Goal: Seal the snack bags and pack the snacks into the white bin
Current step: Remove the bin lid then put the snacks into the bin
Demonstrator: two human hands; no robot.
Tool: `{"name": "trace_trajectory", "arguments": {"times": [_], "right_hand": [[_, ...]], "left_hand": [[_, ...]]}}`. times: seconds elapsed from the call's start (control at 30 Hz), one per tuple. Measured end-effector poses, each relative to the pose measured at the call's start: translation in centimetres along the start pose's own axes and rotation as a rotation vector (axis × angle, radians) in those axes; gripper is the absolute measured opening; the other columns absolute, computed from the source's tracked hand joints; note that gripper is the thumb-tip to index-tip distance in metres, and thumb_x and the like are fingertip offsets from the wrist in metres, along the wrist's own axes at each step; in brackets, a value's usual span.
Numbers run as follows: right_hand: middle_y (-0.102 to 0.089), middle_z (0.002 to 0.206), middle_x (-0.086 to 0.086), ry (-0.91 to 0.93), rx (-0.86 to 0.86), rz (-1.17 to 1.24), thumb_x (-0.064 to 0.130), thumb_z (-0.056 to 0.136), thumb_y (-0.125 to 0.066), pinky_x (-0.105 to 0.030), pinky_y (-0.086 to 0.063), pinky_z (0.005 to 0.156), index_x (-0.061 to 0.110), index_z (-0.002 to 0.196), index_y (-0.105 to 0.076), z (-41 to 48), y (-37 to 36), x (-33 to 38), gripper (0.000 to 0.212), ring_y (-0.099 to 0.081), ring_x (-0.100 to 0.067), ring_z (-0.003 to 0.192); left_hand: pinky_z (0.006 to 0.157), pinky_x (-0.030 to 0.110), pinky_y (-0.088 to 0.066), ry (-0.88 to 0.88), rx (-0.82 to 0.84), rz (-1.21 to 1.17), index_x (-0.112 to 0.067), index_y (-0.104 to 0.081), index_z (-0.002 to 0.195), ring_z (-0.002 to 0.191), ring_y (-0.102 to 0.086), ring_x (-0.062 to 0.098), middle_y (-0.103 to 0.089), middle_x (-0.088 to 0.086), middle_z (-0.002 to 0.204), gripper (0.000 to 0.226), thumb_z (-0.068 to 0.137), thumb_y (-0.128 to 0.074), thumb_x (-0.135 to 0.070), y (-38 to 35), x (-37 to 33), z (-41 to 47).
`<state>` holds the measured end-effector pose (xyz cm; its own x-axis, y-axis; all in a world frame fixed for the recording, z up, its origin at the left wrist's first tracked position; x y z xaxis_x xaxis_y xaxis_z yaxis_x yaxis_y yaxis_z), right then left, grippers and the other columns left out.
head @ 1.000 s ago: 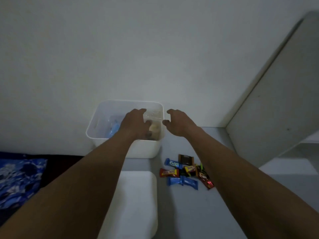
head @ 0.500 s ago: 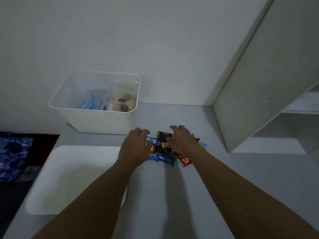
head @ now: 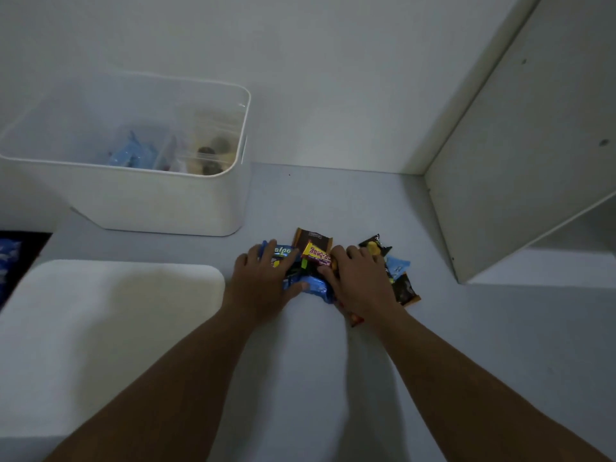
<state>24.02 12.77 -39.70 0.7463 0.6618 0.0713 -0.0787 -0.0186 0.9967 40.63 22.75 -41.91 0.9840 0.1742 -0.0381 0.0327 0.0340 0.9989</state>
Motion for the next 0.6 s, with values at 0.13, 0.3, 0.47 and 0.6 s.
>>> {"name": "trace_trajectory", "arguments": {"times": [0.13, 0.3, 0.47, 0.6], "right_hand": [[-0.062, 0.091, -0.007, 0.062, -0.121, 0.039, 0.048, 0.098, -0.046, -0.037, -0.043, 0.069, 0.014, 0.108, -0.057, 0.1, -0.1, -0.3, 0.037, -0.058, -0.027, 0.083], [-0.059, 0.089, -0.006, 0.098, -0.155, 0.1, 0.042, 0.096, -0.053, -0.031, -0.042, 0.051, 0.012, 0.107, -0.057, 0.7, 1.0, -0.4, 0.032, -0.058, -0.022, 0.071], [-0.058, 0.094, -0.006, 0.014, -0.157, 0.139, 0.041, 0.096, -0.051, -0.038, -0.052, 0.058, 0.013, 0.11, -0.054, 1.3, 3.5, -0.7, 0.031, -0.059, -0.025, 0.072], [-0.055, 0.089, -0.004, -0.019, -0.209, 0.16, 0.041, 0.096, -0.053, -0.032, -0.041, 0.053, 0.013, 0.103, -0.053, 1.3, 7.0, -0.7, 0.029, -0.052, -0.023, 0.063]], "left_hand": [[0.059, 0.033, -0.045, -0.038, -0.131, 0.001, -0.022, -0.064, 0.12, 0.078, -0.058, 0.03, -0.063, 0.011, 0.099, 0.053, 0.086, -0.045, -0.058, 0.3, -0.5, 0.3], [0.045, 0.027, -0.042, -0.07, -0.172, -0.032, -0.022, -0.065, 0.111, 0.066, -0.054, 0.023, -0.058, 0.006, 0.088, 0.041, 0.086, -0.046, -0.048, 0.3, -0.8, 0.7], [0.042, 0.031, -0.045, -0.052, -0.199, -0.082, -0.023, -0.066, 0.106, 0.061, -0.053, 0.026, -0.056, 0.006, 0.084, 0.032, 0.083, -0.051, -0.04, 2.1, -0.6, 0.7], [0.052, 0.031, -0.048, 0.004, -0.158, -0.15, -0.029, -0.058, 0.115, 0.071, -0.054, 0.023, -0.053, 0.003, 0.094, 0.034, 0.087, -0.05, -0.045, 6.5, 0.1, 0.5]]}}
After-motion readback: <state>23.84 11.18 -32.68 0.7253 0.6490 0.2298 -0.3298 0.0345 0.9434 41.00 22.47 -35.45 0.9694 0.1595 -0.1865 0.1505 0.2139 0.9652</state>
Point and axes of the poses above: each hand's wrist, its own z-axis towards the middle knuckle, its own y-axis out of the back of the hand, x = y × z, the point moved 3 cm from there along z, towards the middle knuckle
